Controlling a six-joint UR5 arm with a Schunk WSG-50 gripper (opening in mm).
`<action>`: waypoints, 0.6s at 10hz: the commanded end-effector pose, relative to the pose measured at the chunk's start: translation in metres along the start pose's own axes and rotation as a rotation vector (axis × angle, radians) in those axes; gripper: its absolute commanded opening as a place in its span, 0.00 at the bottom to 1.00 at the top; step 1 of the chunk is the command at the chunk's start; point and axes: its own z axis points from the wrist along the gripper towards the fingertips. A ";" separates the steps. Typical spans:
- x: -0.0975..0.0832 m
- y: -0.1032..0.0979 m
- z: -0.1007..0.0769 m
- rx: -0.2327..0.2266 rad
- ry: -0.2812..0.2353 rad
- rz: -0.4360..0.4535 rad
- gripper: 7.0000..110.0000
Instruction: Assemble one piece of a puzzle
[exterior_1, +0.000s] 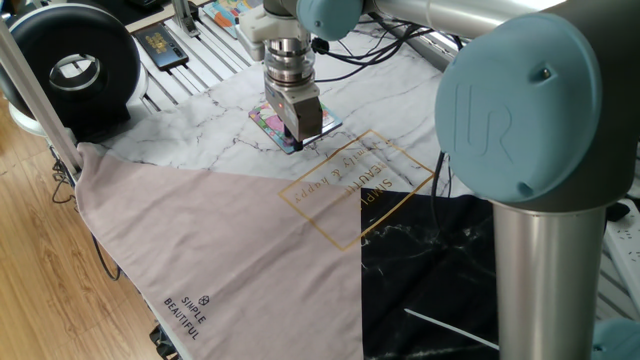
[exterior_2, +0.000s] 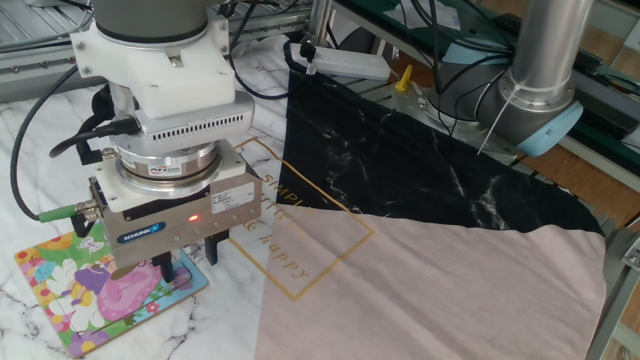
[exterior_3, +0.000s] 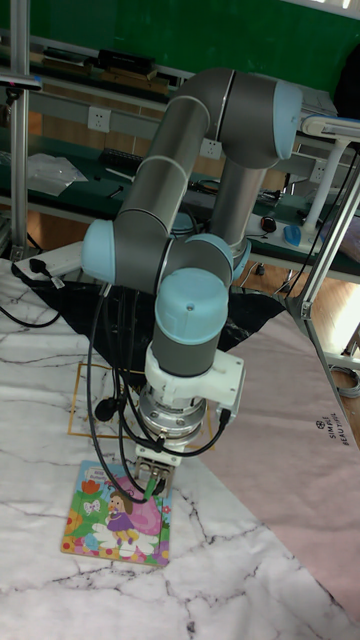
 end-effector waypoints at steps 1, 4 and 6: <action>-0.003 0.005 0.000 -0.010 -0.016 0.022 0.36; -0.003 0.001 0.005 0.002 -0.014 0.021 0.36; -0.002 -0.001 0.005 0.004 -0.013 0.018 0.36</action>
